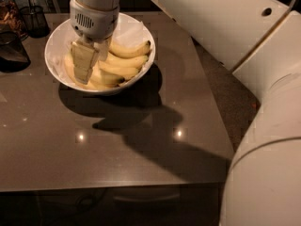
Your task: Pick banana from white bowl
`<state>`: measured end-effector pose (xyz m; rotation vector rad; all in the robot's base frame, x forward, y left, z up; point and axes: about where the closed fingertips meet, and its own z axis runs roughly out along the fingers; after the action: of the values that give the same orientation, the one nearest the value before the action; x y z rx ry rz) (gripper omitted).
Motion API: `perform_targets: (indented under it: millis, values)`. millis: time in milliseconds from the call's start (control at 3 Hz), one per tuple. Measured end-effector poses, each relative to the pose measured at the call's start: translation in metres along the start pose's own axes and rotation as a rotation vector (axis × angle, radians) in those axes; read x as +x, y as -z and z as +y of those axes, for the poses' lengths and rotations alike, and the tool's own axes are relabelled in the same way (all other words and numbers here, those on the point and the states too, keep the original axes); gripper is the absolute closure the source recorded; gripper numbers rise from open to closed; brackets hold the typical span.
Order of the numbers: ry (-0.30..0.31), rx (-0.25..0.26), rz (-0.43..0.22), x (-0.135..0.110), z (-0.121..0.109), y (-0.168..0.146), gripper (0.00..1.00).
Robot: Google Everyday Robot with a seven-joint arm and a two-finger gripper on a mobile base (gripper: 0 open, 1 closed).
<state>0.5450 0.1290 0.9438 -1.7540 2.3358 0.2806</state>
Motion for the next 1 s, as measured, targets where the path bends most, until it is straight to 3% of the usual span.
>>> perform_targets:
  millis: [667,1000]
  values:
    - [-0.089,0.006,0.018,-0.001,-0.023,-0.009,0.37]
    - [-0.099,0.005,0.037,-0.005,-0.026,-0.017,0.36]
